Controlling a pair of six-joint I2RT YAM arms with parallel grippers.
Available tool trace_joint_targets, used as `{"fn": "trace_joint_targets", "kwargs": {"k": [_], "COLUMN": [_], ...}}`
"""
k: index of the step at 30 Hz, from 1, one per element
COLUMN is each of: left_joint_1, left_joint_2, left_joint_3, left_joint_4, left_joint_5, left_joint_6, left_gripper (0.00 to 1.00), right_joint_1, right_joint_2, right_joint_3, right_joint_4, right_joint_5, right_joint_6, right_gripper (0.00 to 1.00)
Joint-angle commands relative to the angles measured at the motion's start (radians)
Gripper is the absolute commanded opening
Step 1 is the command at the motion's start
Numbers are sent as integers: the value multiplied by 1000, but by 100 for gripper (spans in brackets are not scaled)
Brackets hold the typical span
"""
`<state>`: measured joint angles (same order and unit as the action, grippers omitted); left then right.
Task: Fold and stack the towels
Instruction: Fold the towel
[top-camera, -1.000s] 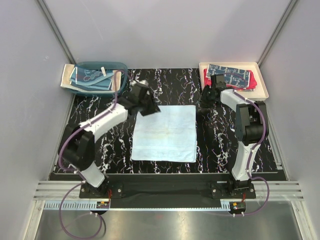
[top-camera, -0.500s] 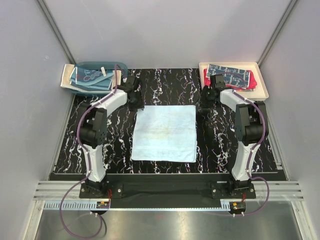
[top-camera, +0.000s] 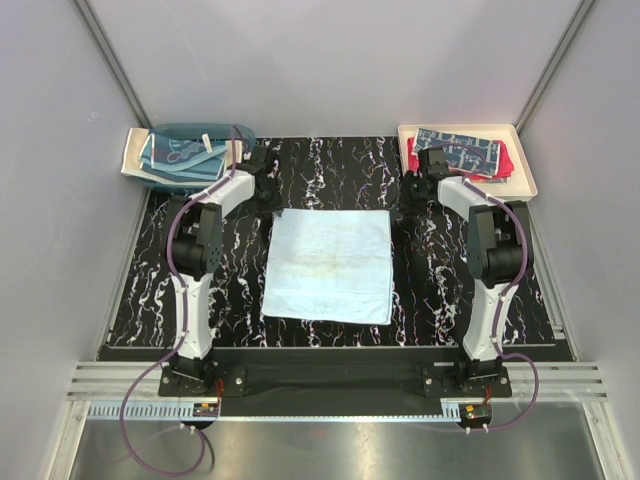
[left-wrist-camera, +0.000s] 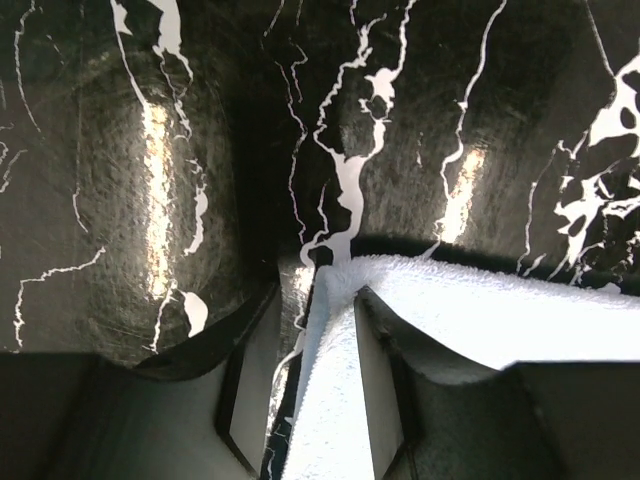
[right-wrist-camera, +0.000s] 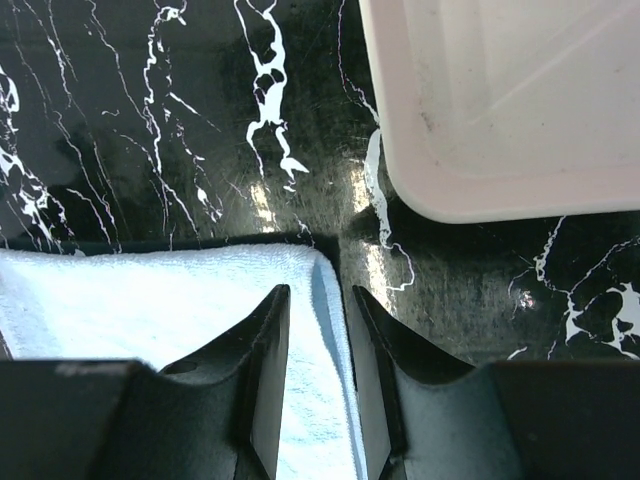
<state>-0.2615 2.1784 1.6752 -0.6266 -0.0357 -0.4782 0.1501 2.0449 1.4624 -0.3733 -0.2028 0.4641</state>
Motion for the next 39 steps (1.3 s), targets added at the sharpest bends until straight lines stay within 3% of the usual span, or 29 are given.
{"fn": "trace_joint_targets", "kwargs": {"k": [1, 13, 16, 28, 32, 35, 37, 39], "left_joint_1": [8, 15, 19, 24, 24, 25, 25, 25], "left_joint_2": [9, -29, -43, -9, 4, 7, 8, 0], "left_joint_3": [26, -60, -86, -86, -91, -97, -103, -107], "left_joint_4": [22, 168, 195, 192, 196, 209, 223, 234], "left_joint_5": [3, 77, 86, 105, 97, 103, 114, 118], "left_joint_6": [12, 0, -3, -2, 3, -3, -3, -5], "left_gripper": [41, 43, 44, 44, 41, 33, 28, 16], "right_joint_1": [9, 51, 52, 88, 95, 98, 98, 98], "right_joint_2": [23, 51, 44, 107, 129, 139, 136, 135], "right_joint_3": [49, 50, 35, 81, 92, 104, 107, 118], "right_joint_4": [-12, 10, 13, -36, -44, -56, -65, -72], "right_joint_5": [6, 43, 71, 118, 137, 143, 152, 160], "right_joint_6": [-21, -27, -31, -73, -74, -79, -79, -81], "right_gripper": [37, 38, 42, 41, 39, 32, 20, 14]}}
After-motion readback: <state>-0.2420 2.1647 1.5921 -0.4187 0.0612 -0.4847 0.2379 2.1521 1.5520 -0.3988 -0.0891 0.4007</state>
